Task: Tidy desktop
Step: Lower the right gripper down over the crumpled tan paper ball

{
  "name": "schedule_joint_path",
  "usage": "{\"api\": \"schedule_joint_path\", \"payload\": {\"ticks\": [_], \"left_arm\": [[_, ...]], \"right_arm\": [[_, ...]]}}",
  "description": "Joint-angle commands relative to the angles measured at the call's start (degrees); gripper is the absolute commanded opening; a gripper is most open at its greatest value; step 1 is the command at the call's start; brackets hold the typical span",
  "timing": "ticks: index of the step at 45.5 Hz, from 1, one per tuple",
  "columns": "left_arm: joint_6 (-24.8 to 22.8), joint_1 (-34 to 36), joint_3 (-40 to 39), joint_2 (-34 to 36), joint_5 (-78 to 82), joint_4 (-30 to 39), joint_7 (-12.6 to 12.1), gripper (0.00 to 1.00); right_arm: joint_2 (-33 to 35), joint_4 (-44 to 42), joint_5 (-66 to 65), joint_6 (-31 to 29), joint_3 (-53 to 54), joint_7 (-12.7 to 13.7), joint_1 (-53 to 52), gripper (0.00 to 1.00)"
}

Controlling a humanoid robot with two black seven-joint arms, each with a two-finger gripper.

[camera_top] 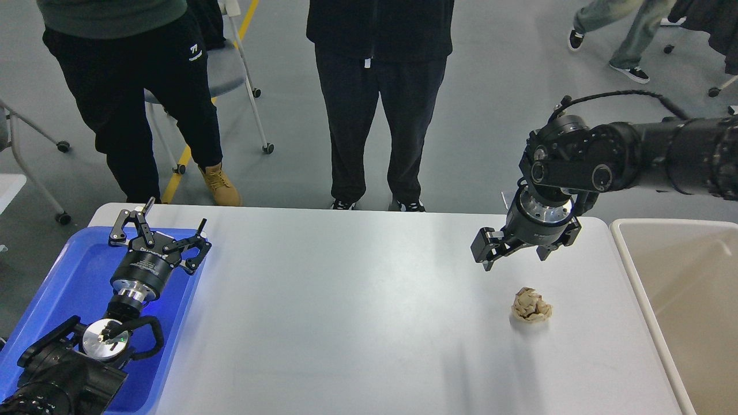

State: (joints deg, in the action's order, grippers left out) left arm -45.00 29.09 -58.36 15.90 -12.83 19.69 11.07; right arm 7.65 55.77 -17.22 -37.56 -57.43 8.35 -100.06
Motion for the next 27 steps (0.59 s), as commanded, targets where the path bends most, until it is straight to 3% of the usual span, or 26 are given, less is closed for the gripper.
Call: {"api": "schedule_joint_path", "payload": {"ticks": [1, 27], "left_arm": [[0.0, 0.0, 0.0, 0.01, 0.0, 0.0, 0.01, 1.0], [0.0, 0.0, 0.0, 0.01, 0.0, 0.0, 0.01, 1.0]], "right_arm": [[-1.23, -6.99, -6.59, 2.14, 1.97, 0.0, 10.32, 1.0], [-1.58, -16.66, -16.0, 5.03, 8.83, -0.09, 23.24, 1.0]]}}
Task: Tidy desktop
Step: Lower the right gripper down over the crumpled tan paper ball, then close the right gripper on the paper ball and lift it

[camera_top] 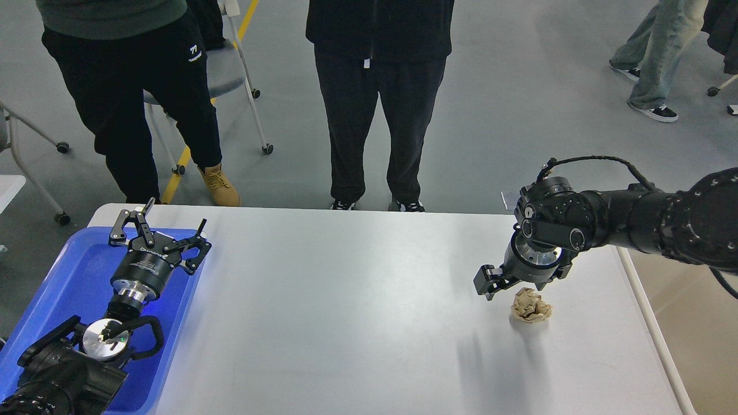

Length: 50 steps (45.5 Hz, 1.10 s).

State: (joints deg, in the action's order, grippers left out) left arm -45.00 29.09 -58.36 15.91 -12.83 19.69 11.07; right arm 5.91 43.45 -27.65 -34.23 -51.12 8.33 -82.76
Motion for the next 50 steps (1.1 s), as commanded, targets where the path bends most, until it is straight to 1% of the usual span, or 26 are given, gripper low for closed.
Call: {"api": "schedule_joint_path", "payload": {"ticks": [1, 5, 18, 38, 46, 50], "left_arm": [[0.0, 0.0, 0.0, 0.0, 0.0, 0.0, 0.0, 1.0], [0.0, 0.0, 0.0, 0.0, 0.0, 0.0, 0.0, 1.0], [0.0, 0.0, 0.0, 0.0, 0.0, 0.0, 0.0, 1.0], [0.0, 0.0, 0.0, 0.0, 0.0, 0.0, 0.0, 1.0], [0.0, 0.0, 0.0, 0.0, -0.09, 0.0, 0.0, 1.0], [0.0, 0.0, 0.0, 0.0, -0.09, 0.0, 0.0, 1.0]], "right_arm": [[0.16, -4.77, -6.53, 2.67, 2.61, -0.07, 6.64, 1.0], [0.16, -5.66, -9.35, 7.07, 2.87, -0.07, 9.19, 1.0], [0.16, -7.06, -10.06, 7.87, 3.22, -0.07, 11.57, 1.0], [0.33, -8.38, -9.97, 8.13, 3.22, -0.16, 12.18, 1.0], [0.42, -11.02, -9.79, 8.74, 3.4, -1.3, 13.94, 1.0], [0.25, -11.28, -9.97, 10.32, 3.48, -2.0, 14.38, 0.99]]}}
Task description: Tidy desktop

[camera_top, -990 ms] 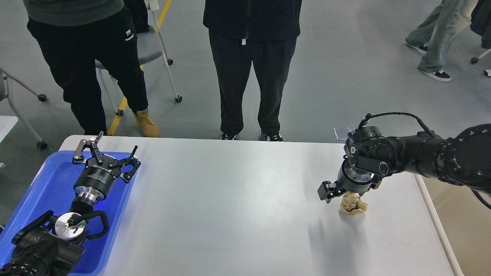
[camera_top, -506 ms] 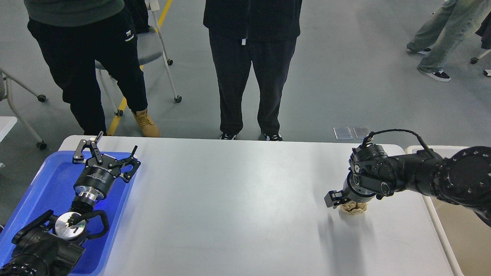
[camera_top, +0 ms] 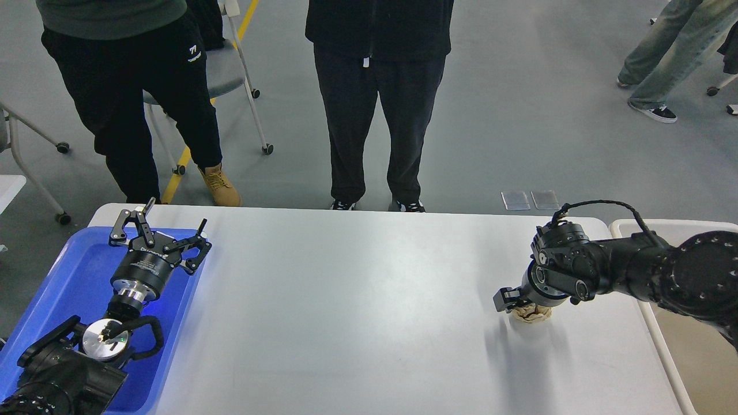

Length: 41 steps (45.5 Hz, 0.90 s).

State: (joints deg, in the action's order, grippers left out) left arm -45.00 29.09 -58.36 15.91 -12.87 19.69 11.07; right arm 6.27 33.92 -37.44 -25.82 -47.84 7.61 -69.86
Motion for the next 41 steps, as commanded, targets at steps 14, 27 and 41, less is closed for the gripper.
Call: {"api": "schedule_joint_path", "payload": {"ticks": [14, 27, 41], "left_arm": [[0.0, 0.0, 0.0, 0.0, 0.04, 0.0, 0.0, 1.0], [0.0, 0.0, 0.0, 0.0, -0.05, 0.0, 0.0, 1.0], [0.0, 0.0, 0.0, 0.0, 0.04, 0.0, 0.0, 1.0]], "right_arm": [[-0.21, -2.19, 0.52, 3.58, 0.73, -1.37, 3.59, 0.86], [-0.3, -2.46, 0.7, 3.58, 0.64, -2.25, 2.98, 0.22], [4.62, 2.01, 1.49, -2.83, 0.46, -2.42, -6.06, 0.0]]}}
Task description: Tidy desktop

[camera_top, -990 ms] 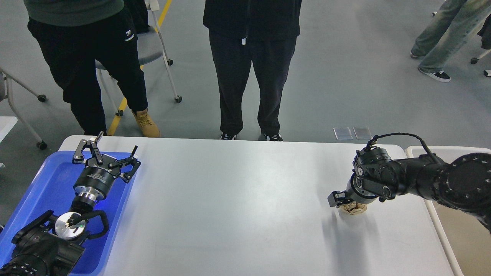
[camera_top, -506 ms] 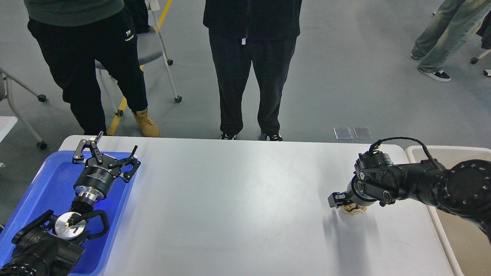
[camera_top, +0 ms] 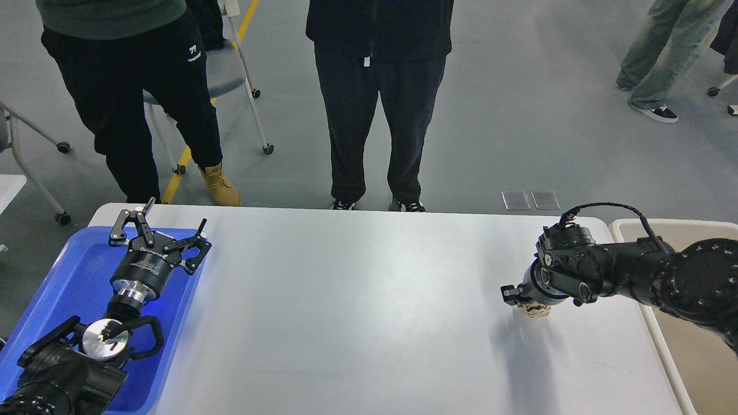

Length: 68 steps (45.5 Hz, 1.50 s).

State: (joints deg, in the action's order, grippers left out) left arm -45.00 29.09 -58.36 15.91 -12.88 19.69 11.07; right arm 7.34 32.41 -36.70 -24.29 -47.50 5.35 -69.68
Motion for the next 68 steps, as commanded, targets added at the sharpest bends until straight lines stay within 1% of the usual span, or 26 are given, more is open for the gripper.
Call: {"api": "schedule_joint_path", "payload": {"ticks": [1, 11, 20, 25, 30, 34, 41, 45, 51, 55, 59, 63, 68], "left_arm": [[0.0, 0.0, 0.0, 0.0, 0.04, 0.0, 0.0, 1.0], [0.0, 0.0, 0.0, 0.0, 0.04, 0.0, 0.0, 1.0], [0.0, 0.0, 0.0, 0.0, 0.13, 0.0, -0.09, 1.0], [0.0, -0.09, 0.0, 0.0, 0.13, 0.0, -0.09, 1.0], [0.0, -0.09, 0.0, 0.0, 0.13, 0.0, -0.09, 1.0], [0.0, -0.09, 0.0, 0.0, 0.13, 0.0, -0.09, 1.0], [0.0, -0.18, -0.09, 0.09, 0.13, 0.0, -0.09, 1.0], [0.0, -0.18, -0.09, 0.09, 0.13, 0.0, -0.09, 1.0], [0.0, -0.18, 0.0, 0.09, 0.13, 0.0, -0.09, 1.0], [0.0, -0.18, 0.0, 0.09, 0.13, 0.0, -0.09, 1.0], [0.0, -0.18, 0.0, 0.09, 0.13, 0.0, -0.09, 1.0], [0.0, -0.18, 0.0, 0.09, 0.04, 0.0, -0.09, 1.0], [0.0, -0.17, 0.0, 0.09, 0.04, 0.0, -0.09, 1.0]], "right_arm": [[4.42, 4.41, 1.19, -5.06, 0.13, -0.17, -7.57, 0.0], [13.92, 15.39, 2.78, -13.75, -2.07, -0.17, -24.44, 0.0], [20.07, 24.89, 2.87, -20.61, -6.2, -0.08, -40.61, 0.0], [22.44, 30.59, 2.78, -20.71, -10.23, -0.08, -50.35, 0.0], [23.41, 33.33, 2.87, -20.71, -13.05, -0.08, -57.14, 0.0], [24.82, 33.42, 2.69, -20.71, -14.37, -0.08, -60.22, 0.0], [29.56, 31.4, 2.08, -20.71, -16.66, -0.08, -63.12, 0.0], [32.46, 28.07, 1.81, -20.71, -17.19, -0.08, -63.65, 0.0], [35.01, 17.09, 2.78, -20.71, -16.49, -0.08, -60.85, 0.0], [37.91, 10.41, 2.78, -20.71, -13.51, -0.08, -55.23, 0.0], [40.38, 4.7, 2.78, -20.71, -7.19, -0.08, -49.08, 0.0], [42.4, -0.49, 2.78, -20.71, 0.11, -0.08, -40.21, 0.0], [42.14, -6.64, 2.95, -12.64, 9.25, -0.17, -27.65, 0.0]]}}
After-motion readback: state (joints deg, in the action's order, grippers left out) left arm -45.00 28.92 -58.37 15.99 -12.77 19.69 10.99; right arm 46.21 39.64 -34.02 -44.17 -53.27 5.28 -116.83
